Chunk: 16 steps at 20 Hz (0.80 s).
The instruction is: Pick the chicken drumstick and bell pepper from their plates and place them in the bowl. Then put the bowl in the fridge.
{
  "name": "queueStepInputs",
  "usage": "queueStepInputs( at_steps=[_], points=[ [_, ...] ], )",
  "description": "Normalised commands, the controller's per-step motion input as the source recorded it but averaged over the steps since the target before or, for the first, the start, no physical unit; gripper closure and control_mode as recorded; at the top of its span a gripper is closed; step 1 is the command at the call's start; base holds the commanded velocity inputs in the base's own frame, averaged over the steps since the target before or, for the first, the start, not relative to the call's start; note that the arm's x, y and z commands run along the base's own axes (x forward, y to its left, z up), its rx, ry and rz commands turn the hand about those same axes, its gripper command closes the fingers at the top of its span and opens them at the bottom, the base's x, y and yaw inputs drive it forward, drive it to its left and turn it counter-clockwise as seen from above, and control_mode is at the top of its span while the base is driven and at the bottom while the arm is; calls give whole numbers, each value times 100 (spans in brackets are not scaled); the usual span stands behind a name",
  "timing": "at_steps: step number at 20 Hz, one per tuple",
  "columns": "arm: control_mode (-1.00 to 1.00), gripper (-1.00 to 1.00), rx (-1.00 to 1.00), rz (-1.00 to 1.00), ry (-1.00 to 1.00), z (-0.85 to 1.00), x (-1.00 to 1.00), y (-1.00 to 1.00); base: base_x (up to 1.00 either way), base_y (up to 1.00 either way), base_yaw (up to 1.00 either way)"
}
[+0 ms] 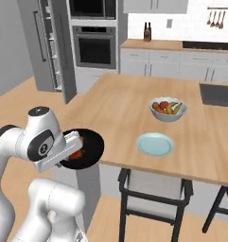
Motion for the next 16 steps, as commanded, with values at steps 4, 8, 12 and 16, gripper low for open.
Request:
queueStepInputs(
  at_steps=[4, 8, 12, 16],
  points=[
    [100, 100, 0, 0, 0, 0, 0, 0, 59, 100, 16],
    [100, 100, 0, 0, 0, 0, 0, 0, 41, 100, 24],
    [100, 100, 0, 0, 0, 0, 0, 0, 38, 100, 24],
    [100, 100, 0, 0, 0, 0, 0, 0, 52, 100, 27]
  ],
)
